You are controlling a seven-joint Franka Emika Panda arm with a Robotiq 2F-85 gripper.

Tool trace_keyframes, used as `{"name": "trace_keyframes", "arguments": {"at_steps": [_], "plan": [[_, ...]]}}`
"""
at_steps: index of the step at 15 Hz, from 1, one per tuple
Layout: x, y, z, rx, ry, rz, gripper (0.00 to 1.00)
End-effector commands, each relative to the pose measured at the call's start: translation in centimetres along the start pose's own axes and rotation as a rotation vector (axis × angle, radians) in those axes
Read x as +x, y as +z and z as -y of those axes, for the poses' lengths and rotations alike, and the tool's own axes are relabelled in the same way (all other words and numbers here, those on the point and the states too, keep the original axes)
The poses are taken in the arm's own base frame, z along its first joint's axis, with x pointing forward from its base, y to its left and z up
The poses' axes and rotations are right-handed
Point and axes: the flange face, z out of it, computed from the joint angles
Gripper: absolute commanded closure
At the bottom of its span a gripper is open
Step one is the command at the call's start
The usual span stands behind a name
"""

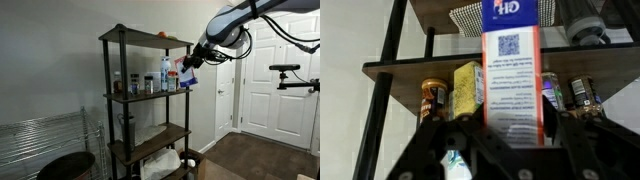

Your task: Pick up the box from the top shelf and place it on the second shelf.

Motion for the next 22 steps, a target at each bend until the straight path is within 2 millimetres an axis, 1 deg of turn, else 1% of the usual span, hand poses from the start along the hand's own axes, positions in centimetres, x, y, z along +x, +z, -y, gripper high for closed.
{"name": "trace_keyframes", "arguments": {"at_steps": [1,5,10,13,16,19,22], "plan": [[-0.9,-0.2,1.4,0.023,0.082,-0.062,0.77],[-0.2,1.1,2.1,-0.002,0.123,-0.169,0.77],[1.9,2.4,1.8,-0.057,0.114,-0.288,0.77],[2.8,3.0,1.5,-0.089,0.087,-0.305,0.77],[3.6,3.6,1.8,-0.11,0.069,-0.309,0.77],[4.3,4.0,2.4,-0.112,0.061,-0.314,0.77],[4.8,4.7,3.5,-0.098,0.067,-0.317,0.77]]}}
